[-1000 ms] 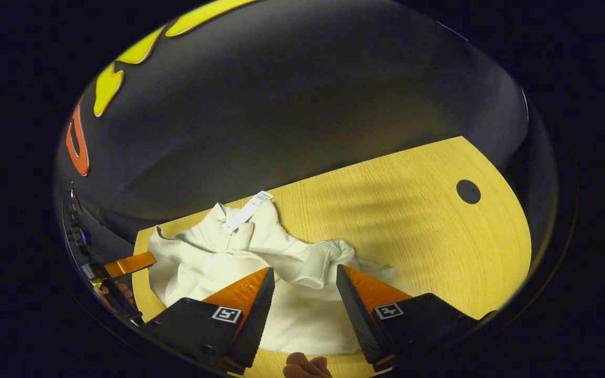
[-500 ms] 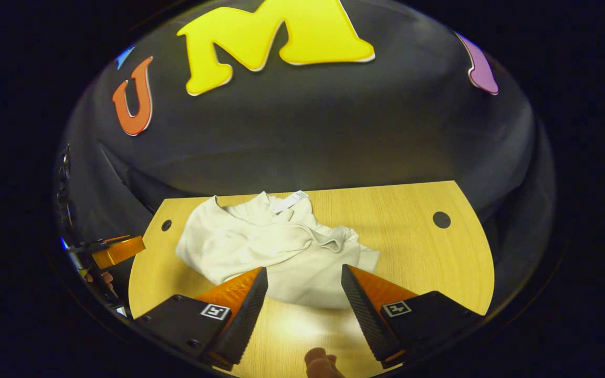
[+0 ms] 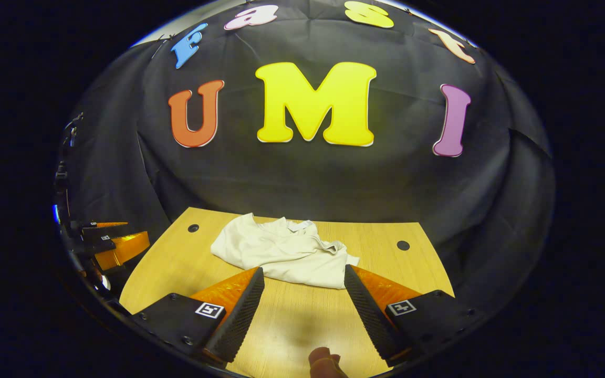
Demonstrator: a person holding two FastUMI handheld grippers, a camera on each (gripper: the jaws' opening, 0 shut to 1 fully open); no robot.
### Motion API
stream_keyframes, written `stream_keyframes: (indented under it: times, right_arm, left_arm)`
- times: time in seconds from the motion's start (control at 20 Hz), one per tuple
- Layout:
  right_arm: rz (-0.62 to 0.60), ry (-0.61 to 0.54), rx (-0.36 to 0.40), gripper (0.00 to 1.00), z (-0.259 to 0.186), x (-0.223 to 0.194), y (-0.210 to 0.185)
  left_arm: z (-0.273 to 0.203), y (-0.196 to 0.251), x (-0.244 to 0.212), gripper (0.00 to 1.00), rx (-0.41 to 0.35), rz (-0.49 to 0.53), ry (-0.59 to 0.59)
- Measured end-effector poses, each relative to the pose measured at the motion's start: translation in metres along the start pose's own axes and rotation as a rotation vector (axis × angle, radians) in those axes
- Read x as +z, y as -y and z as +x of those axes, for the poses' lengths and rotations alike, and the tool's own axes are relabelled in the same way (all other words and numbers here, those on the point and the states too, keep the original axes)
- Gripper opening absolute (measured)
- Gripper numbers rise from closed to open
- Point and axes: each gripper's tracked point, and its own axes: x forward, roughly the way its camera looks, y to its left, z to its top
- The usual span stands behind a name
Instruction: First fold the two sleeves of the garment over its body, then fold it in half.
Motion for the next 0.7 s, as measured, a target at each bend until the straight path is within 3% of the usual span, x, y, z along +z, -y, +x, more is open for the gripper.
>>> stream_keyframes:
  times: [0.05,0.25,0.3,0.45,0.6,0.7]
  right_arm:
    - [0.004,0.020,-0.003,0.96,-0.017,0.004,-0.003]
    - [0.014,0.150,-0.070,0.96,-0.083,0.022,-0.006]
    - [0.004,0.184,-0.092,0.92,-0.099,0.022,-0.007]
    - [-0.012,0.267,-0.134,0.96,-0.146,0.009,-0.010]
    - [-0.016,0.298,-0.141,0.92,-0.176,-0.020,-0.019]
    - [-0.015,0.349,-0.143,0.97,-0.194,-0.025,-0.018]
  left_arm:
    - [-0.017,0.005,0.002,0.95,-0.007,0.009,0.014]
    - [-0.082,0.018,0.003,0.94,-0.009,0.028,0.079]
    - [-0.097,0.018,-0.001,0.94,-0.004,0.028,0.094]
    - [-0.134,0.016,-0.009,0.95,0.028,0.031,0.163]
    - [-0.168,0.016,-0.017,0.95,0.042,-0.004,0.232]
    - [-0.185,0.014,-0.018,0.95,0.051,-0.011,0.281]
